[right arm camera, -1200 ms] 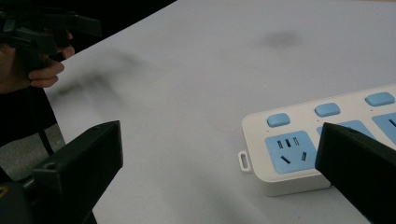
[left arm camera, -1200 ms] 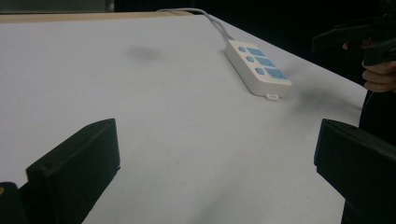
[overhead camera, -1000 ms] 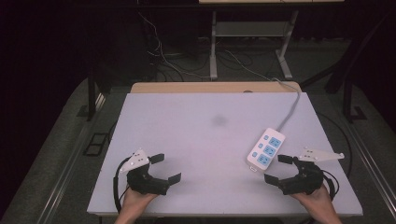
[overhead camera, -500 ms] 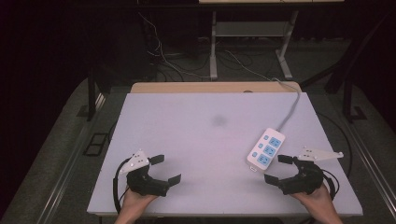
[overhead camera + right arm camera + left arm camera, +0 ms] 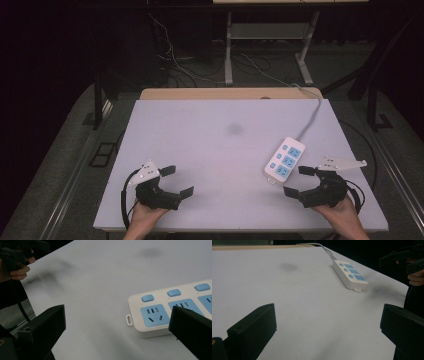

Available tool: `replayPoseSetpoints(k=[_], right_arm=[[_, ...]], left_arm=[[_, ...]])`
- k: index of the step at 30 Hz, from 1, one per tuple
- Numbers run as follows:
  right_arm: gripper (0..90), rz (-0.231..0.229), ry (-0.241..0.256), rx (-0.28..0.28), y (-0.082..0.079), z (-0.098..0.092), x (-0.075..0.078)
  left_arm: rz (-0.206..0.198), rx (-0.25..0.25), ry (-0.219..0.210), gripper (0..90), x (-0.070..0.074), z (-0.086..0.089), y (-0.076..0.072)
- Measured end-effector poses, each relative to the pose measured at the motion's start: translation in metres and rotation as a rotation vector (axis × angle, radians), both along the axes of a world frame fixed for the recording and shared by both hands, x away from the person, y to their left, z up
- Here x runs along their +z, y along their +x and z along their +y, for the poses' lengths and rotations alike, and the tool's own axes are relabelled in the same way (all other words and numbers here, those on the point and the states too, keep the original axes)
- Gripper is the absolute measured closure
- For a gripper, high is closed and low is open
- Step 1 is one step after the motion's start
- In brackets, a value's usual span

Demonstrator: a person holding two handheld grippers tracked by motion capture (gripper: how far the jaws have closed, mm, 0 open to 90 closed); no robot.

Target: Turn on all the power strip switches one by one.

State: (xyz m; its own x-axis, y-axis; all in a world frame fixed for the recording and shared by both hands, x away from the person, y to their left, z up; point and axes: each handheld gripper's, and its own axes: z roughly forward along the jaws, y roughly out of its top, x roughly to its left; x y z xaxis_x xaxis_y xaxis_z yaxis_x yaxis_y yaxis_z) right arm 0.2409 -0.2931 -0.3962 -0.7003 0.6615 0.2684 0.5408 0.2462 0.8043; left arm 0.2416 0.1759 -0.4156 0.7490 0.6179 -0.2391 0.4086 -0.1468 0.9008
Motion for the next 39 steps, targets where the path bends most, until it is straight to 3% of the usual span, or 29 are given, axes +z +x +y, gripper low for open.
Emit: replayPoseSetpoints(k=[14,23,39], right_arm=[[0.9,0.032,-0.066,0.05,0.012,0.006,0.01],[1.0,0.036,-0.096,0.074,0.02,0.008,0.018],[1.0,0.053,-0.165,0.106,0.048,0.012,0.03]], left_arm=[[0.001,0.02,-0.014,0.0,0.0,0.003,0.0],[0.002,0.007,-0.003,0.0,-0.001,0.0,0.0],[0.002,0.012,-0.006,0.0,-0.001,0.0,0.0]])
